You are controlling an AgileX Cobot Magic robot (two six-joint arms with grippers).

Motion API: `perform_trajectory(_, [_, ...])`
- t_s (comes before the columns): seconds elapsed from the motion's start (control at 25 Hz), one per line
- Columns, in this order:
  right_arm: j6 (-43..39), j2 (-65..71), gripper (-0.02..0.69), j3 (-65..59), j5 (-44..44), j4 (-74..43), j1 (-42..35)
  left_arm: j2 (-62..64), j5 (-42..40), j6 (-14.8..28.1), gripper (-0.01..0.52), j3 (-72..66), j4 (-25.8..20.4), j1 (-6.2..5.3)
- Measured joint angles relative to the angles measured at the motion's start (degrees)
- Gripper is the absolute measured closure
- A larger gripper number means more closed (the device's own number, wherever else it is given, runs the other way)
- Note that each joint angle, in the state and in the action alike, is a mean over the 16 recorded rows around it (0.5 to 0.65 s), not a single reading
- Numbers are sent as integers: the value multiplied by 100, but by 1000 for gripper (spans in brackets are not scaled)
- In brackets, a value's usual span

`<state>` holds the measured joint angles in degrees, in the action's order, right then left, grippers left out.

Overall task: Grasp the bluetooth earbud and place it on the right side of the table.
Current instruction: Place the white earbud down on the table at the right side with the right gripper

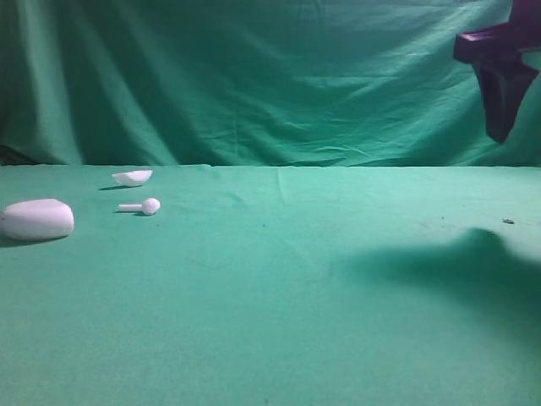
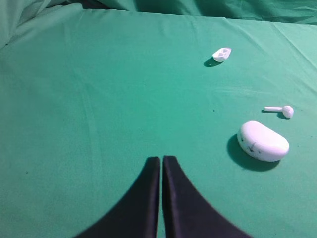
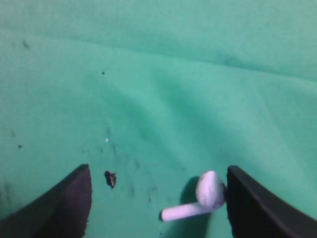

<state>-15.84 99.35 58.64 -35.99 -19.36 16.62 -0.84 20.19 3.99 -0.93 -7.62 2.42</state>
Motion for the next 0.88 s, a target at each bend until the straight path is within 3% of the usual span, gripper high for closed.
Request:
perform_trajectory(0.52, [-15,72,172,137,-33,57,-9,0,0,0,514,0,0,0])
perform_trajectory(0.64, [-15,-360,219,263,-281,99,-10,0,0,0,514,0,0,0])
perform_trajectory(0.88, [-6,-1622,396,491,-1029,256,-10,0,0,0,514,0,0,0])
